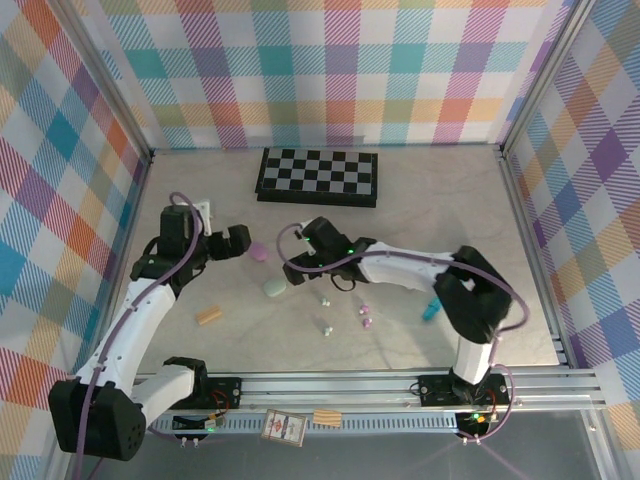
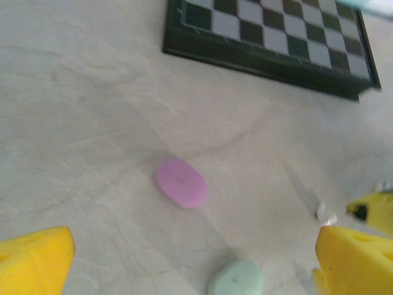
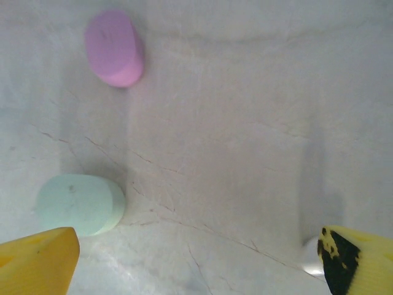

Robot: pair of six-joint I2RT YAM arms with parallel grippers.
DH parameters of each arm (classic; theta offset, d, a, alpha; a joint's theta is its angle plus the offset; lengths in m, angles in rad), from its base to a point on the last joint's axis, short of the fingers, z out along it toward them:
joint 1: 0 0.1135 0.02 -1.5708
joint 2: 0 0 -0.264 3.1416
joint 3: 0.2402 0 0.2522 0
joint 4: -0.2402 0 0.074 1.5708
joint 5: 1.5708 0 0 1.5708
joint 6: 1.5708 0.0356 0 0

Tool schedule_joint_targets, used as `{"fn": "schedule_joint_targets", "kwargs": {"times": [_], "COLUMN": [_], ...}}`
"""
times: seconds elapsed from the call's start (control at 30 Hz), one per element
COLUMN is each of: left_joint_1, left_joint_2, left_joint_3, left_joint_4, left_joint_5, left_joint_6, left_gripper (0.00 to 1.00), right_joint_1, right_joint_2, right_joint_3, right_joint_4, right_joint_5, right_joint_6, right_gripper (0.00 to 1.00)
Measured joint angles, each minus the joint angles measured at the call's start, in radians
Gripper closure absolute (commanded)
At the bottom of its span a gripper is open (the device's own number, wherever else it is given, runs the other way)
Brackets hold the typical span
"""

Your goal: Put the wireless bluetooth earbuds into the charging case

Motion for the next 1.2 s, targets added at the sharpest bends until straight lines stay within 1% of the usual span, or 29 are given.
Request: {"fn": "schedule_joint_targets", "kwargs": {"times": [0.07,0.13,0.3,0.4,0.5,0.6,0.73,0.9,1.13,1.2], "left_joint_1": [-0.051,-0.092,-0.131,-0.165,-0.206,-0.220,-0.231,-0.275,-0.280,-0.281], "left_joint_2": [0.004,0.023,0.121,0.167,0.200,0.237,0.294,0.344,0.460,0.491], "left_joint_3": [0.002,0.023,0.107,0.116,0.098,0.057,0.032,0.009,0.001,0.002], "left_joint_4": [-0.048,-0.119,-0.267,-0.304,-0.285,-0.244,-0.203,-0.127,-0.072,-0.058], "left_joint_5": [0.004,0.014,0.021,0.021,0.029,0.041,0.038,0.025,-0.002,-0.011], "left_joint_6": [0.081,0.193,0.456,0.568,0.632,0.672,0.685,0.686,0.683,0.677], "left_gripper": [0.00,0.00,0.00,0.00,0.08,0.15,0.15,0.15,0.24,0.28], "right_joint_1": [-0.018,-0.040,-0.091,-0.113,-0.122,-0.127,-0.139,-0.145,-0.146,-0.148], "right_joint_2": [-0.095,-0.182,-0.351,-0.423,-0.473,-0.508,-0.534,-0.541,-0.543,-0.548], "right_joint_3": [-0.074,-0.140,-0.264,-0.305,-0.324,-0.334,-0.351,-0.387,-0.408,-0.415], "right_joint_4": [0.046,0.079,0.110,0.109,0.108,0.103,0.101,0.102,0.106,0.106], "right_joint_5": [-0.013,-0.019,-0.023,-0.022,-0.022,-0.022,-0.022,-0.022,-0.023,-0.023], "right_joint_6": [-0.024,-0.052,-0.095,-0.117,-0.141,-0.160,-0.171,-0.171,-0.171,-0.171], "right_gripper": [0.01,0.01,0.01,0.01,0.01,0.01,0.01,0.01,0.01,0.01]}}
